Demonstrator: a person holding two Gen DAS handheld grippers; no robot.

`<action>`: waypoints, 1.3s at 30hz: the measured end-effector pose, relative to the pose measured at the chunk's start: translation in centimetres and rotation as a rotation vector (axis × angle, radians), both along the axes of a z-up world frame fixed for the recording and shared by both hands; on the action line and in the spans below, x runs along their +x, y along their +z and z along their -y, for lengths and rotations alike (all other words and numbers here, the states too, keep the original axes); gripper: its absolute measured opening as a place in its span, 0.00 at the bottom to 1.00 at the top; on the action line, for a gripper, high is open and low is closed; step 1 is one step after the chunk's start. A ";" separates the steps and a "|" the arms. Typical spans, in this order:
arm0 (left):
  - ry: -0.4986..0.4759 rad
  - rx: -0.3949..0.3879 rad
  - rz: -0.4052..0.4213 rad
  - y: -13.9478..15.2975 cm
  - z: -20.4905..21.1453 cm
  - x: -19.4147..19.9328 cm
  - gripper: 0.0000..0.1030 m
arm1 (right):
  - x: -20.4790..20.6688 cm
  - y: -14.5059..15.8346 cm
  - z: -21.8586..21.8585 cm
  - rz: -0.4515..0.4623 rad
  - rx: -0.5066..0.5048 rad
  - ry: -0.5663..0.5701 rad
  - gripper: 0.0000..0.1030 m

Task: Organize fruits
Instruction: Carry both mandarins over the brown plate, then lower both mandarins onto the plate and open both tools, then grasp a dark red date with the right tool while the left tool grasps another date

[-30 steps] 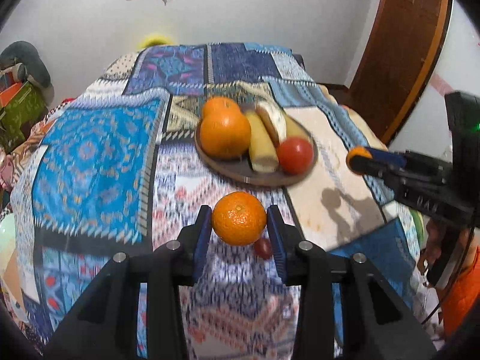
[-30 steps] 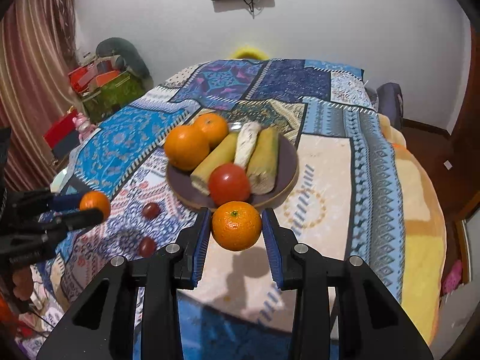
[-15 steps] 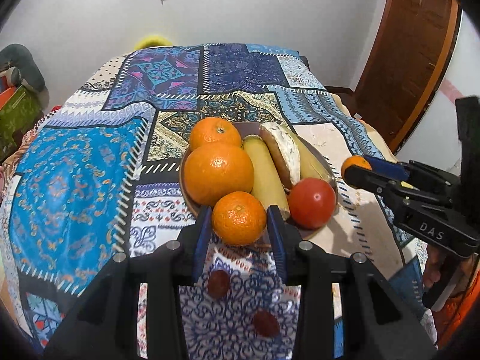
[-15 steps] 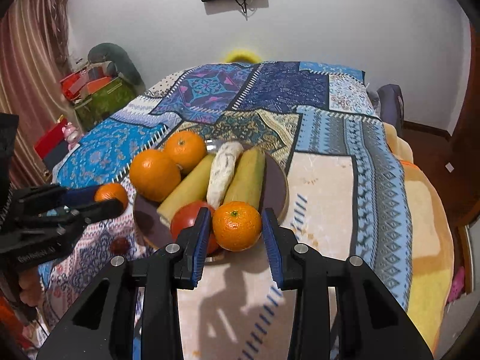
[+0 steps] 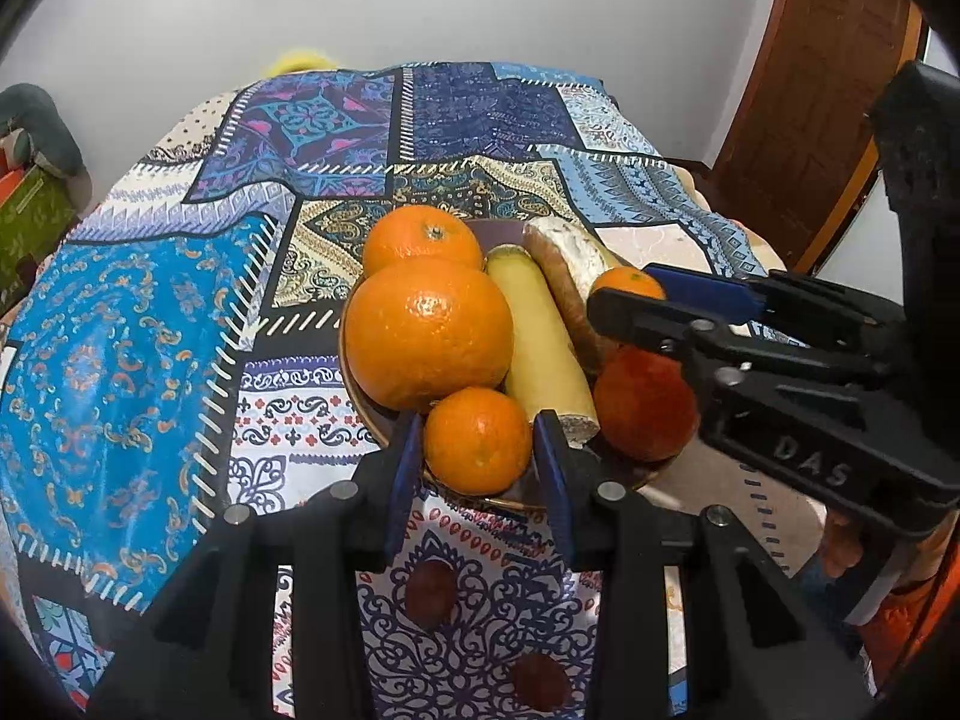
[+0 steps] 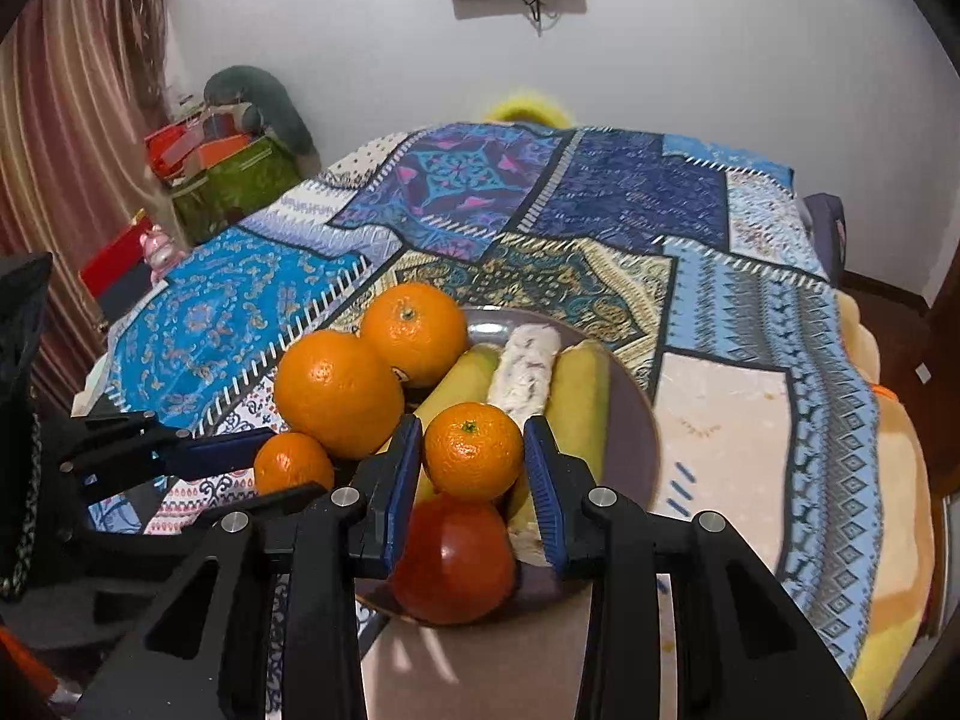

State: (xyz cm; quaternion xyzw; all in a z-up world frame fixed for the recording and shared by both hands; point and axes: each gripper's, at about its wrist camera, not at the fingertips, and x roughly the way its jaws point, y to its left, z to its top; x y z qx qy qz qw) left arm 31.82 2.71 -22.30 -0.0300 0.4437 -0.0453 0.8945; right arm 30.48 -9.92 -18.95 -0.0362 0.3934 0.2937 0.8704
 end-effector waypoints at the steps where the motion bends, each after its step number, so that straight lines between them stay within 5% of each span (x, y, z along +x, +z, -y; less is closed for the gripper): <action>1: -0.001 0.001 0.003 0.0 0.0 0.0 0.36 | 0.1 -0.2 -0.1 -0.002 -0.003 0.000 0.32; 12: -0.012 0.000 0.021 1.3 0.2 -1.3 0.40 | -0.4 0.3 0.6 -0.020 0.004 -0.015 0.40; 27: 0.077 0.027 0.115 6.7 -2.3 -8.4 0.48 | -7.6 4.8 0.8 0.044 -0.018 0.001 0.41; 39: 0.107 0.039 0.087 5.4 -5.0 -12.8 0.53 | -11.4 1.8 -2.4 -0.046 -0.072 0.057 0.42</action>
